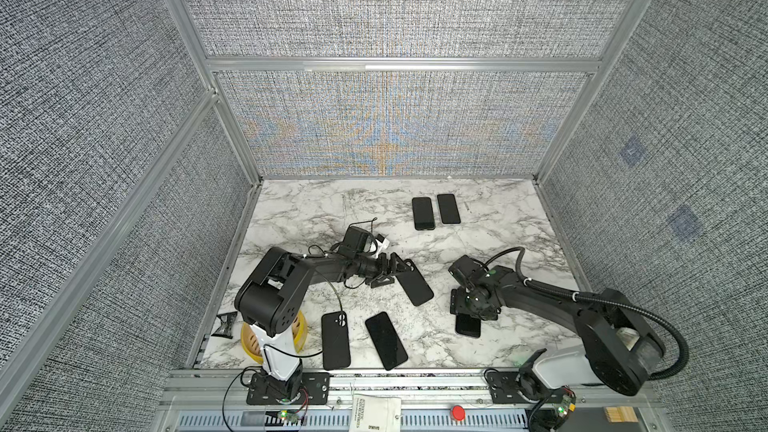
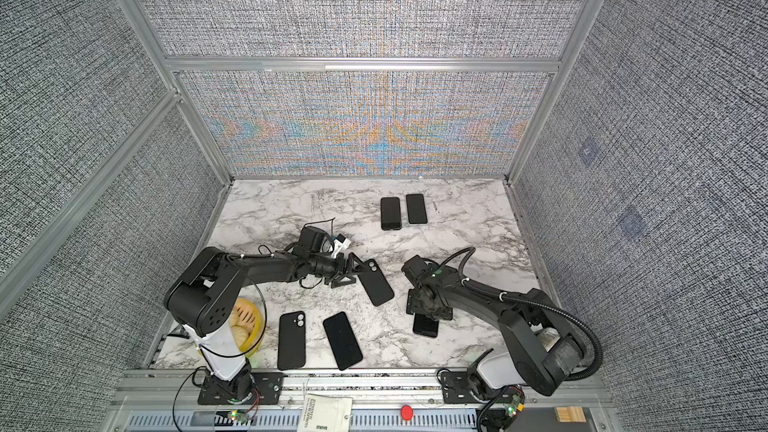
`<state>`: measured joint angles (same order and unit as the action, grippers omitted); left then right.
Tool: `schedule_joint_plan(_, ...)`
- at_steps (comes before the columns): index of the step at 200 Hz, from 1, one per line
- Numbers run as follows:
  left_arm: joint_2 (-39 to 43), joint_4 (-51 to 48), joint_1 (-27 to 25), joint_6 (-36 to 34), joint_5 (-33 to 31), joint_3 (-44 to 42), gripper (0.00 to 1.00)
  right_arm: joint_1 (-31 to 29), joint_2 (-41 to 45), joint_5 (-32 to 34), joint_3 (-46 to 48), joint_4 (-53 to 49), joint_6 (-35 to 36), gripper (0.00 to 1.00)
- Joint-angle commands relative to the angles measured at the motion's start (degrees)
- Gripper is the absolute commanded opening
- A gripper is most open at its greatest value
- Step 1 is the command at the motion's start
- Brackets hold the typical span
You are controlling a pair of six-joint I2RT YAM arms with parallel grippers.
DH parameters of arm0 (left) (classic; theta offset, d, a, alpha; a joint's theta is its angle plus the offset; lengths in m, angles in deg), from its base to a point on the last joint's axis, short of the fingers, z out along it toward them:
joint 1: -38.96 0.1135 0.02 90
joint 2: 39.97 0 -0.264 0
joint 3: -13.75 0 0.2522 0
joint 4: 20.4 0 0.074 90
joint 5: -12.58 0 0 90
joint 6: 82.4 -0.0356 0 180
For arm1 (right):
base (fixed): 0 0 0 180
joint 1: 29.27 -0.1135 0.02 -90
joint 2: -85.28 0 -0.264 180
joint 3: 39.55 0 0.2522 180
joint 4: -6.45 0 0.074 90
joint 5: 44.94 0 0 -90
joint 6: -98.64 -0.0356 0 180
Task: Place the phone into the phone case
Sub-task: 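Lift the purple-edged phone off the table with the right gripper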
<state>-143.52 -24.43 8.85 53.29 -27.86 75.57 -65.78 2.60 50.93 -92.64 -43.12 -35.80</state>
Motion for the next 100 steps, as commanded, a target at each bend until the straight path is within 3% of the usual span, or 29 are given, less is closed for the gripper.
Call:
schedule_joint_plan(1, 0.19, 0.83, 0.13, -0.08, 0.10, 0.28, 0.93, -0.40, -1.25, -3.45, 1.09, 1.65, -0.73, 0.80)
schedule_joint_plan(100, 2.71, -4.25, 0.40, -1.74, -1.37, 1.21, 0.92, -0.34, -3.90, -2.72, -4.15, 3.88, 11.68, 0.64)
